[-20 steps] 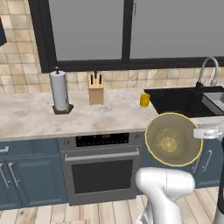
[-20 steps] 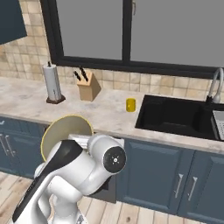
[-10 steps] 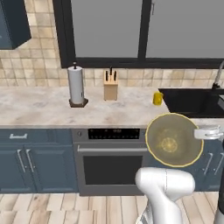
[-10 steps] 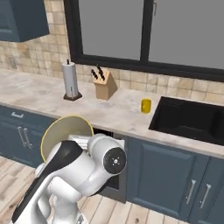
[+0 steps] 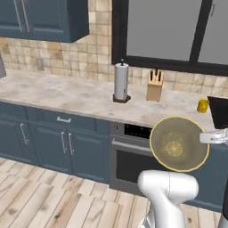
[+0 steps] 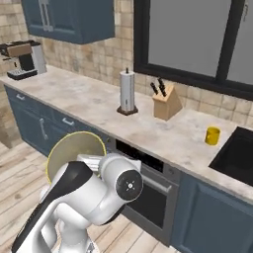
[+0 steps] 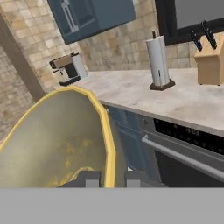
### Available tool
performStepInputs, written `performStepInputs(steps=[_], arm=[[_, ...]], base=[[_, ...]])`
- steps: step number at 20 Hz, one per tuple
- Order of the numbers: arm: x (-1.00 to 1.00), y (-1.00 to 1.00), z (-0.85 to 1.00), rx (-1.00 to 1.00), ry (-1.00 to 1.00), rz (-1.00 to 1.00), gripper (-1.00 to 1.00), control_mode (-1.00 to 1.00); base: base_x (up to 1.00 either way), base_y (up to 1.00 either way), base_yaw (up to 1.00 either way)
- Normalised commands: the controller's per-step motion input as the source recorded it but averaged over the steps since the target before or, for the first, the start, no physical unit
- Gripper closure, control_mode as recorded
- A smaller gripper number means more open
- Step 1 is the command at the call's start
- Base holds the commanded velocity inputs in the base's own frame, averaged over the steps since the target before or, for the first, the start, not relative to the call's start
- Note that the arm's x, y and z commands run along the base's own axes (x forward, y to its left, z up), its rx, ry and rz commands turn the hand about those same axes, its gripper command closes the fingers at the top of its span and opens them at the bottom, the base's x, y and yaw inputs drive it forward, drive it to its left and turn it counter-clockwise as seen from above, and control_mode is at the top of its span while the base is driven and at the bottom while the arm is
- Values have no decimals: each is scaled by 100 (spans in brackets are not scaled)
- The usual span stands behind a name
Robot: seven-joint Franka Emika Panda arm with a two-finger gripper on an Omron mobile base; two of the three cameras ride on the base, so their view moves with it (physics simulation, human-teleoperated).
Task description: Clear the mugs and bowl far away from the sink.
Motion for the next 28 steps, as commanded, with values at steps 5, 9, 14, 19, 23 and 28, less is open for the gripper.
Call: performStepInputs(steps=[5, 9, 14, 19, 23, 28], arm=[[0, 0, 0, 0, 0, 0, 100, 100], [0, 0, 0, 0, 0, 0, 100, 100], [0, 0, 0, 0, 0, 0, 100, 100], [0, 0, 0, 0, 0, 0, 100, 100], [0, 0, 0, 0, 0, 0, 100, 100], [0, 0, 0, 0, 0, 0, 100, 100]], base=[[0, 0, 60], [0, 0, 59], [0, 0, 57], [1, 0, 57], [2, 0, 55], [0, 0, 55]])
